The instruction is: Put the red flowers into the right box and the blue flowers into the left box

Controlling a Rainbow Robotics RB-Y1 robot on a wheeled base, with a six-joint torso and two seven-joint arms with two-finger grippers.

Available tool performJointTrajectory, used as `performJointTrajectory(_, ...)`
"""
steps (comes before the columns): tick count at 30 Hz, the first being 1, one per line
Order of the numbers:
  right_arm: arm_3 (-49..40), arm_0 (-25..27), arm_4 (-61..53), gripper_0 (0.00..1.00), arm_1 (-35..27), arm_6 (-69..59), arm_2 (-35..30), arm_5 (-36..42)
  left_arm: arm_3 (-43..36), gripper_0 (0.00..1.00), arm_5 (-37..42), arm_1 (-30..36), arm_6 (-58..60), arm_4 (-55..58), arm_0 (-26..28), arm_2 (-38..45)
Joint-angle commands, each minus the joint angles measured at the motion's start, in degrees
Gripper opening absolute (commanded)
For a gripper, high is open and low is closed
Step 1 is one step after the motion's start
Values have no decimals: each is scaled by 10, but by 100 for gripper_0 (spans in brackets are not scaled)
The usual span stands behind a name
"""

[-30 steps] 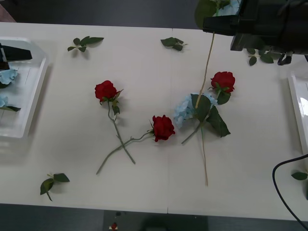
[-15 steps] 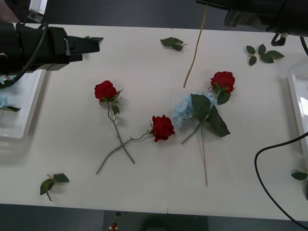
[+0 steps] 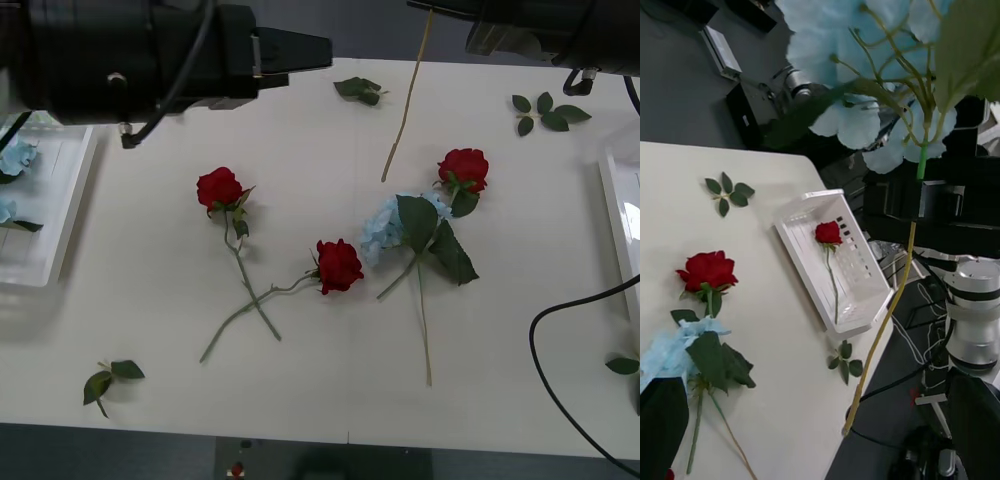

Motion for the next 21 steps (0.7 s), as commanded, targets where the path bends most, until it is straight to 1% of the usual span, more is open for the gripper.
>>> performJointTrajectory(1,-21,-15,-5,0,-2,10,-1,-4,-9,100,-53,-6,23,-27,-39,-60)
performJointTrajectory(5,-21,-15,-5,0,-2,10,-1,-4,6,100,-98,-19,26,-30,-57,-111)
performJointTrajectory(8,-21,-15,-5,0,-2,10,-1,-4,18,100,-112,-30,27,-34,-73,-141)
performJointTrajectory(19,-21,-15,-5,0,-2,10,-1,-4,36,99,-115,-70,41,-42,-108,-172)
performJointTrajectory(20,-21,-15,-5,0,-2,10,-1,-4,37,92,-115,-72,41,-43,-108,-174)
performJointTrajectory(21,-21,-15,-5,0,-2,10,-1,-4,38,72,-115,-75,41,-47,-108,-175)
